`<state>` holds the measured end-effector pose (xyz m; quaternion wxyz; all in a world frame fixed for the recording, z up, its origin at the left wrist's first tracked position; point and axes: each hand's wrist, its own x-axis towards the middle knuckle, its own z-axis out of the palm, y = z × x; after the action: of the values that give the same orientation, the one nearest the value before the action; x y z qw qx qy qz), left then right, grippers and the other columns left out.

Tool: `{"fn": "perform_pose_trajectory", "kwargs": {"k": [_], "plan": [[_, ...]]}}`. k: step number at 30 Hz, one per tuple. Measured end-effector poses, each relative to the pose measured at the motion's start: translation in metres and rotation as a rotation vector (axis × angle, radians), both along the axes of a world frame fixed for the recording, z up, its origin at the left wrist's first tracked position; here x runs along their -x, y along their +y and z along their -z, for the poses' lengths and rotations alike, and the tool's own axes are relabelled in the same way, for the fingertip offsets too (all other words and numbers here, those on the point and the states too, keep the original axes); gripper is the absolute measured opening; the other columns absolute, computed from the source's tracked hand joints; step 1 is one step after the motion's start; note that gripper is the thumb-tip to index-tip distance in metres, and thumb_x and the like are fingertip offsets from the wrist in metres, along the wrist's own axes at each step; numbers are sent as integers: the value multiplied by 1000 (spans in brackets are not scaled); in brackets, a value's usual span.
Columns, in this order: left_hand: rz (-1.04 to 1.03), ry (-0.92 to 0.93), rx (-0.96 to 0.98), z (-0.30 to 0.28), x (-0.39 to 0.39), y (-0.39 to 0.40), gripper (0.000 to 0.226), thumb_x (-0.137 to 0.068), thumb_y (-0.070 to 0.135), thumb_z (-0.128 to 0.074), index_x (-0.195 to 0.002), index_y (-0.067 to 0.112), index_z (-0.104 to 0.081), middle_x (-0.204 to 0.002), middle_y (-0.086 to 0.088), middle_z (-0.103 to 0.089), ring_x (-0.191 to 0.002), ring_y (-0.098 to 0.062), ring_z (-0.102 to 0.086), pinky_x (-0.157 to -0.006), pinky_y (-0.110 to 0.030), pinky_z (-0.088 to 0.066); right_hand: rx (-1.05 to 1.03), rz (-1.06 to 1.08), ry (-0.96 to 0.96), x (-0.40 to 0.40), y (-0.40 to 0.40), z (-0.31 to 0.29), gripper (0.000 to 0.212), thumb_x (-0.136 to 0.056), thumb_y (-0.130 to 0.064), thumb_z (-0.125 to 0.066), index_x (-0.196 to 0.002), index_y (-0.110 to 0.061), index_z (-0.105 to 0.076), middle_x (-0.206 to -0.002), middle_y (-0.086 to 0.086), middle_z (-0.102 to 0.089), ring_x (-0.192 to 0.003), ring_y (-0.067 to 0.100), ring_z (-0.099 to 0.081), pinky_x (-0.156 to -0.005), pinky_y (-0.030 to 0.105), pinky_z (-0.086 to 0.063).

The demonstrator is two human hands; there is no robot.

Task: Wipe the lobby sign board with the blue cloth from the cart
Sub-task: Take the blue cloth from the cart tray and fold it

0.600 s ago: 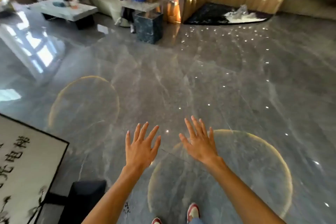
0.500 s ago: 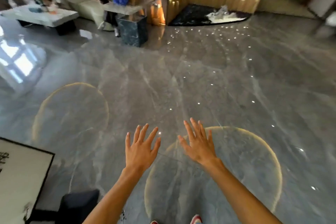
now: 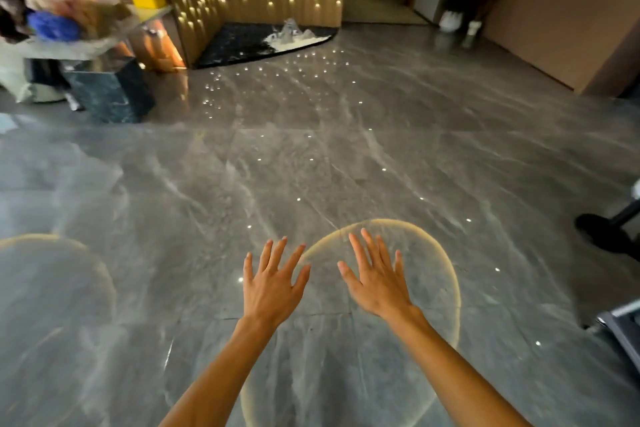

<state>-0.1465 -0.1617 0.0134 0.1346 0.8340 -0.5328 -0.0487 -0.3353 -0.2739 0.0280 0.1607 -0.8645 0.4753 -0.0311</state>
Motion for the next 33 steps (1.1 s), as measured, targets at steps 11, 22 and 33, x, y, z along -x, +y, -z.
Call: {"fn": "perform_pose_trajectory", "kwargs": {"k": [11,22,33], "plan": [[263,20,8,-4,158,-77,61,-98,68,-13,-156,49,-14,-169,8,-12,-157,-17,-4,-125,-52,-2,-11,237,-17,177,-26,-8,69,-98,-66,-16,-156,-41,12,-165,-12,21,-153,18,20,-122,56,11],[572,-21,-18,-15,297,-154,58,-101,63,-22,-156,46,-19,-170,8,-8,-157,-19,-4,-125,-51,-6,69,545,15,326,-41,-4,71,-98,-67,-20,-157,-38,8,-167,-9,13,-155,20,12,-124,54,1],[922,25,33,-5,429,-265,62,-96,67,-11,-154,49,-24,-168,12,-14,-157,-17,-6,-125,-52,-6,60,894,20,440,-72,-7,69,-98,-67,-15,-156,-40,11,-166,-11,14,-154,17,15,-124,54,5]]}}
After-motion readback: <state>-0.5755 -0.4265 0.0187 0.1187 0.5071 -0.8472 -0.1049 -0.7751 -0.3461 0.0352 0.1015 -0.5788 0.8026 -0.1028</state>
